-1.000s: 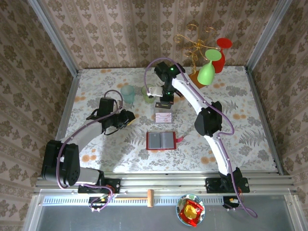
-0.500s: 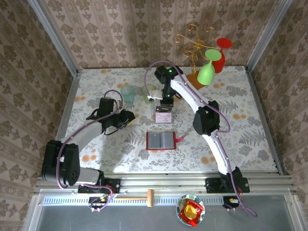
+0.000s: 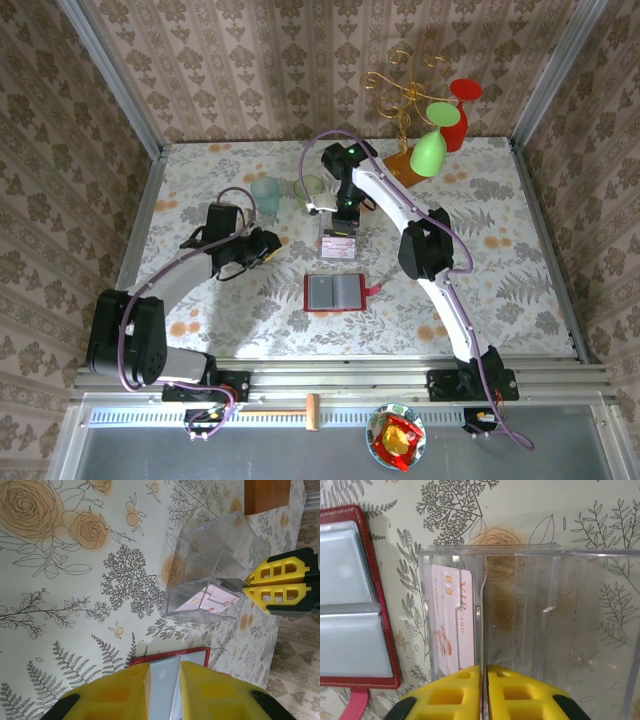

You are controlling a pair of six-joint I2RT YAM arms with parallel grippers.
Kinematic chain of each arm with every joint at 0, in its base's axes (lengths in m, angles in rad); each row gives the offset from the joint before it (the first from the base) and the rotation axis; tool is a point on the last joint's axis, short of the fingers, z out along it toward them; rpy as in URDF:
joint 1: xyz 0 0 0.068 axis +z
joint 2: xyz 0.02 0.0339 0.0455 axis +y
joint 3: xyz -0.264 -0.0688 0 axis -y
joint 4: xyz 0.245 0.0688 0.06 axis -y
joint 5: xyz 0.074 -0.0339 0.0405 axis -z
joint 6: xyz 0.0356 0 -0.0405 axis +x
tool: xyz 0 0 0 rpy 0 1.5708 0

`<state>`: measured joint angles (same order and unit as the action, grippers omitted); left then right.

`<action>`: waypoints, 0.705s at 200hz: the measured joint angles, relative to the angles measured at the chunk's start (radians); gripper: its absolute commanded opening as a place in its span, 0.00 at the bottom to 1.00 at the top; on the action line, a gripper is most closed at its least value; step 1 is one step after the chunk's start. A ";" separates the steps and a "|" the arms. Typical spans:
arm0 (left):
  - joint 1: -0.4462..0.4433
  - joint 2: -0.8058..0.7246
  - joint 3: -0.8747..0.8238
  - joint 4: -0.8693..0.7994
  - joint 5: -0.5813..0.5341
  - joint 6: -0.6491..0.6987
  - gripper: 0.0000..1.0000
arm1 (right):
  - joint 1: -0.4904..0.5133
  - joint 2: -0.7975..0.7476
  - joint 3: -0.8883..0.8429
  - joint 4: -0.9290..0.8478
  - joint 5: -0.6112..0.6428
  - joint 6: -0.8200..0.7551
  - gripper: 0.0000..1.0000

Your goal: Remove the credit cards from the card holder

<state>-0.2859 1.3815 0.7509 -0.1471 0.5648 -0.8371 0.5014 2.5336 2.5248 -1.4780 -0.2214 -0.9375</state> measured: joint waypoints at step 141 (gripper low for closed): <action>-0.047 0.039 0.028 0.020 0.012 0.000 0.24 | -0.037 -0.199 -0.239 0.267 0.005 0.231 0.07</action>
<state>-0.3332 1.4204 0.7792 -0.1268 0.5770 -0.8375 0.4641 2.3344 2.2860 -1.2110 -0.2161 -0.7063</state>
